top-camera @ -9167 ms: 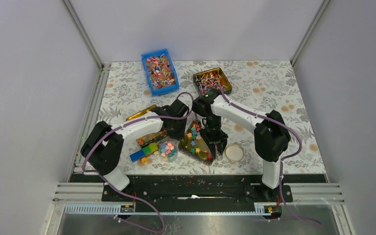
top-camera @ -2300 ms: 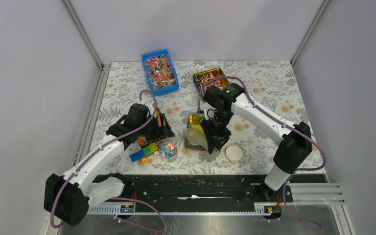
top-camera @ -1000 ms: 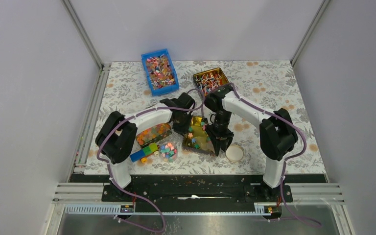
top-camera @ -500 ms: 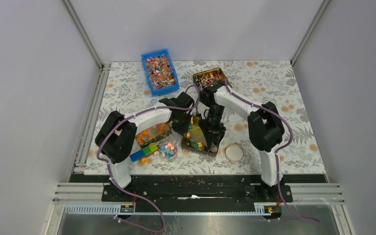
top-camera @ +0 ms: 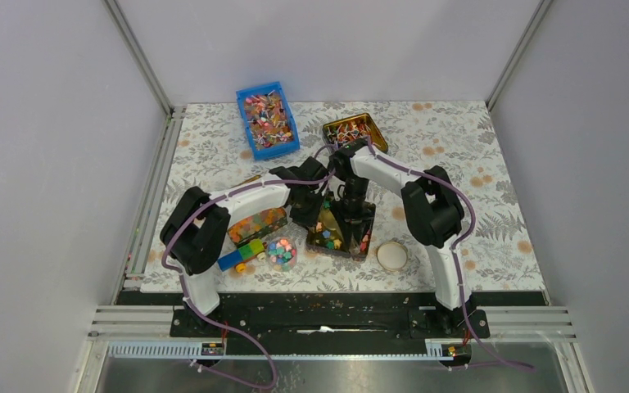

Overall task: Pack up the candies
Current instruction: Scoop the fake candies from the storage box.

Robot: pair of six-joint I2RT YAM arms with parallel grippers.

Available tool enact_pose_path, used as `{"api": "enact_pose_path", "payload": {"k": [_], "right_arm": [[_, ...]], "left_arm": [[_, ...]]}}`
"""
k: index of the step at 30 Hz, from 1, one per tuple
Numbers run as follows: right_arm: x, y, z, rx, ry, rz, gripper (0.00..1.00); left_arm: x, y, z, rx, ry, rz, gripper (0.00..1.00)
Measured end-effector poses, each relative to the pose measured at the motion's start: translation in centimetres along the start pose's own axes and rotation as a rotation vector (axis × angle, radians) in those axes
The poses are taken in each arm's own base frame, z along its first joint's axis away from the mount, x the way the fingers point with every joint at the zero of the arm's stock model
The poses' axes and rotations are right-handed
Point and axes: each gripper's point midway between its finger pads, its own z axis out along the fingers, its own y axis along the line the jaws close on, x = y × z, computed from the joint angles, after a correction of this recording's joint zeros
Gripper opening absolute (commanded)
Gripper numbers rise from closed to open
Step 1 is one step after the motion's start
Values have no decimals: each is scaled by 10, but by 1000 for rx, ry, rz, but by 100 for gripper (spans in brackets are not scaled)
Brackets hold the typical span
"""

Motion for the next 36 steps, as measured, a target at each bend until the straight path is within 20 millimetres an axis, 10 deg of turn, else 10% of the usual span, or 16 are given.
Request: {"api": "enact_pose_path", "payload": {"k": [9,14,20,36], "right_arm": [[-15,-14,1,92,-74,-47,0],[-22,-20,0,131,-126,-72,0],[-18,-19,4,158,-140,-96,0],[31,-14,-7,238,-184,-169,0]], "left_arm": [[0,-3,-5,23,-39,-18,24],[-2,-8,-16,51,-85,-38,52],[-4,-8,-45,108,-178,-94,57],[-5,52,-128,155,-463,-337,66]]}}
